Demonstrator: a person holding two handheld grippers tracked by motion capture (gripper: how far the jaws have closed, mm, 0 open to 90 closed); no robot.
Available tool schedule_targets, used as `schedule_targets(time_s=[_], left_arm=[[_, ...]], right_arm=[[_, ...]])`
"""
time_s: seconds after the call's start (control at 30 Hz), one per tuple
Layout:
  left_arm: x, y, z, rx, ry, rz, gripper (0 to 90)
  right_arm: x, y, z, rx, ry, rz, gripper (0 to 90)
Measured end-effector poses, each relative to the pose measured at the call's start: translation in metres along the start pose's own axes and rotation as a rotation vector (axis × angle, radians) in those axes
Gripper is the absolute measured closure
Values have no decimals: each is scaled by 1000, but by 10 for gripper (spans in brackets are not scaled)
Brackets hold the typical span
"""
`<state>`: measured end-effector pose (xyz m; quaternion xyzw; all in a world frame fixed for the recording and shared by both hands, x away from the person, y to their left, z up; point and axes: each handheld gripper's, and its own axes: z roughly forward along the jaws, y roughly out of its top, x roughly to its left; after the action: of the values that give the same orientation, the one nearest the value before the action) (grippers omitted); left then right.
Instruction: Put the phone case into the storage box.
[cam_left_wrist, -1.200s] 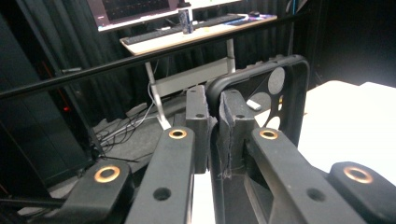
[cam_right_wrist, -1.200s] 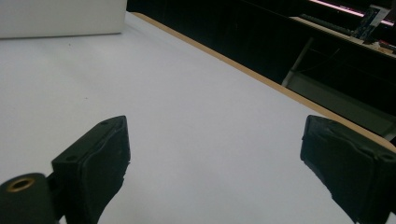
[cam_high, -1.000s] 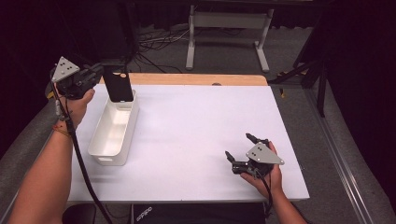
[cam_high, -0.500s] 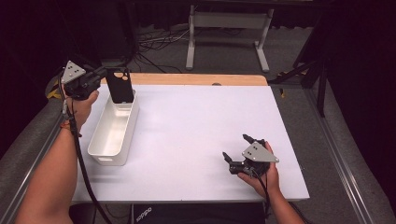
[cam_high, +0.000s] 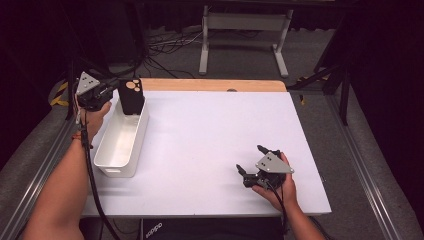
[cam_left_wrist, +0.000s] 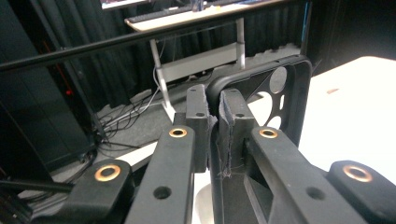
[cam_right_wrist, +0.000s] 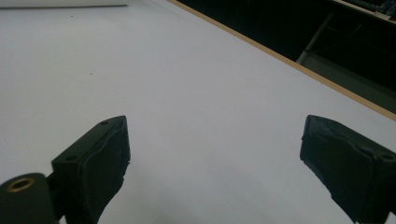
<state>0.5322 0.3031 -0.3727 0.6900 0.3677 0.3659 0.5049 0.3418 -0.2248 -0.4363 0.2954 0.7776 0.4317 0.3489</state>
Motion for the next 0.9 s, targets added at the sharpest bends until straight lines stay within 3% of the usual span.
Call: schedule_targets(time_s=[0.13, 0.47, 0.7, 0.9], left_arm=[[0, -8, 3, 4, -5, -22, 840], [3, -14, 5, -10, -30, -35, 839], [5, -17, 6, -13, -20, -58, 833], [8, -19, 6, -7, -25, -56, 778]], right_arm=[[0, 0, 1, 1, 2, 3, 91], [1, -2, 1, 6, 7, -3, 92], [0, -2, 2, 9, 10, 1, 93], [1, -2, 2, 14, 16, -4, 94]])
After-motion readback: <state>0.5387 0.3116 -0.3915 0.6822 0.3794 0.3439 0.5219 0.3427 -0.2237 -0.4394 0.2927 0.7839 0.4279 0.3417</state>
